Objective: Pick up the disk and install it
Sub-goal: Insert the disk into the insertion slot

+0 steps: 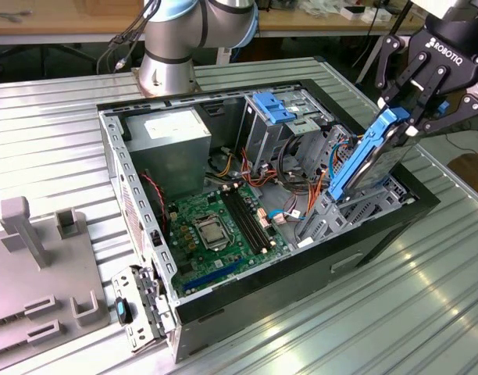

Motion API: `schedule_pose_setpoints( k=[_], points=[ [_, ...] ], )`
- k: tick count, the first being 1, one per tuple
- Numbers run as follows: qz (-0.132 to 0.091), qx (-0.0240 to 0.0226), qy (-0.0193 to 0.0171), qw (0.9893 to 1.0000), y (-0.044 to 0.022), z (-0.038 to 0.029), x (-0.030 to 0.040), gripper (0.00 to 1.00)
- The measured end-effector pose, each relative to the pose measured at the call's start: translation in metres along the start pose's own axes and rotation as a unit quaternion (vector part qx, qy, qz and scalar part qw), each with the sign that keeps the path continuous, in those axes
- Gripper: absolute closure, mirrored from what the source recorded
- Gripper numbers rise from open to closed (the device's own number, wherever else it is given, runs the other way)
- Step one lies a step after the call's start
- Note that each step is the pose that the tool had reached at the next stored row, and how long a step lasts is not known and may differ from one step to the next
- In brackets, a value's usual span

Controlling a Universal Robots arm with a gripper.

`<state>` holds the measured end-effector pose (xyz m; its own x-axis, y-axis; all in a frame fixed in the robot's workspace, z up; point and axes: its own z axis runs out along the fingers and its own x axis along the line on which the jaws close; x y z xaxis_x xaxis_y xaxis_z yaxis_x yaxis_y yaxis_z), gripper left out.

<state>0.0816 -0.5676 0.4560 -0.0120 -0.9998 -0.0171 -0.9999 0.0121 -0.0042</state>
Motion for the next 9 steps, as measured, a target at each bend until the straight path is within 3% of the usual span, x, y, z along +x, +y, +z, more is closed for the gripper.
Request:
schedule_pose_setpoints(
  k=[9],
  points=[
    [0.000, 0.0000, 0.0000, 1.0000, 0.0000, 0.0017, 0.0031, 0.63]
  ],
)
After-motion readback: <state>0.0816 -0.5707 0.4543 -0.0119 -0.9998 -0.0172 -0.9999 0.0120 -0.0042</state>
